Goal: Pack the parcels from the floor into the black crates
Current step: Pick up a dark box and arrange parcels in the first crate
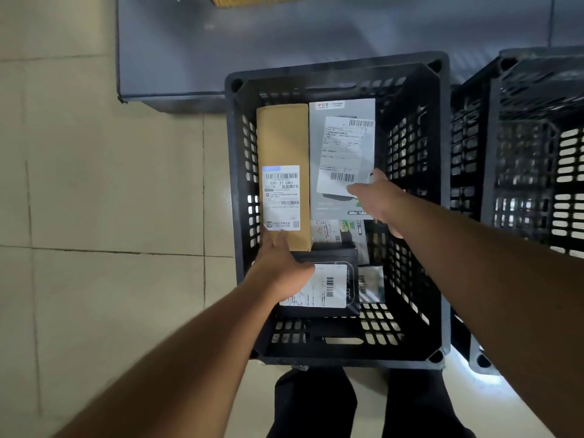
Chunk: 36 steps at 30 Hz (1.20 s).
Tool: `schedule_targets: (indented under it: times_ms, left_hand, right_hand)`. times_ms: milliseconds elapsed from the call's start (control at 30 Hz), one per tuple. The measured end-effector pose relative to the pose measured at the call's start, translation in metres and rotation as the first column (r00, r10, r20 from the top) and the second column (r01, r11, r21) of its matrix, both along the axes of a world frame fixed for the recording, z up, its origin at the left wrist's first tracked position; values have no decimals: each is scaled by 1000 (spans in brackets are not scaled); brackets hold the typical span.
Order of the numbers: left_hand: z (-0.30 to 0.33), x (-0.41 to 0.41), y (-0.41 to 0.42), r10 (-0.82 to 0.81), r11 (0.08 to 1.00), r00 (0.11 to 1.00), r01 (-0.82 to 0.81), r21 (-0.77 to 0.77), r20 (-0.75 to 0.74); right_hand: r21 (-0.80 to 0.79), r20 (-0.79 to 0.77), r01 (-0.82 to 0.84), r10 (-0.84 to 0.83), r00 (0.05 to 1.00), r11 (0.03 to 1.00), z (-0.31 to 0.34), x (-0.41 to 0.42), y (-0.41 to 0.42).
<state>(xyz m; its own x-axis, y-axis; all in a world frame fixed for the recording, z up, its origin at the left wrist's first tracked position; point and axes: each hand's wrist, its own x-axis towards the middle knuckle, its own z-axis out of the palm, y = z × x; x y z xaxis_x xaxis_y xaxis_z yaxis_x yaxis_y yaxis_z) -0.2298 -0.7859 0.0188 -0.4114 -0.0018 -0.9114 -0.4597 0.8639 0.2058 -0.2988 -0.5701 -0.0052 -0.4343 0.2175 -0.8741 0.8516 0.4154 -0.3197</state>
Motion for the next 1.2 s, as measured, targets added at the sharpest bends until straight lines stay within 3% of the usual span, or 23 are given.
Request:
schedule_targets:
  times_ms: [67,100,167,200,233,300,367,600,867,1100,1200]
  left_hand:
    - [9,-2,-2,33,999,993,-29,37,-114]
    - [16,0,-4,18,1000,963,-12,23,-269]
    - [26,6,-10,-100,991,798,24,-135,-594]
    - [28,8,-14,-115,979,732,-33,-203,-671]
    - [31,8,-16,-55,966,744,-130,-224,-666]
    - [34,2,-15,215,923,813,-351,-160,-542]
    - [33,-2,-11,311,896,825,-420,-143,-471]
    - [36,-18,-14,156,947,858,-271,-173,-490]
    - [48,-20,-14,107,971,922,-177,-158,-372]
    - [75,31,-5,-11,958,837,-147,-245,-548]
    - [87,63,5,28,969,912,-126,-213,-409]
  right_hand:
    - [52,30,-61,59,998,997,10,10,1]
    - [88,38,-141,138,990,986,15,20,2]
    - [162,42,-359,357,933,919,22,44,7]
    - [198,38,-457,459,888,867,25,55,10]
    - [228,33,-529,537,843,817,28,65,15]
    - [243,26,-626,640,768,741,33,76,23]
    - [229,24,-671,685,728,705,36,79,28]
    - [199,5,-559,570,822,805,41,75,39]
    - [191,-25,-555,569,822,810,54,81,46]
    - [165,-26,-576,587,809,801,85,118,45]
    - [142,-13,-586,593,805,798,104,143,47]
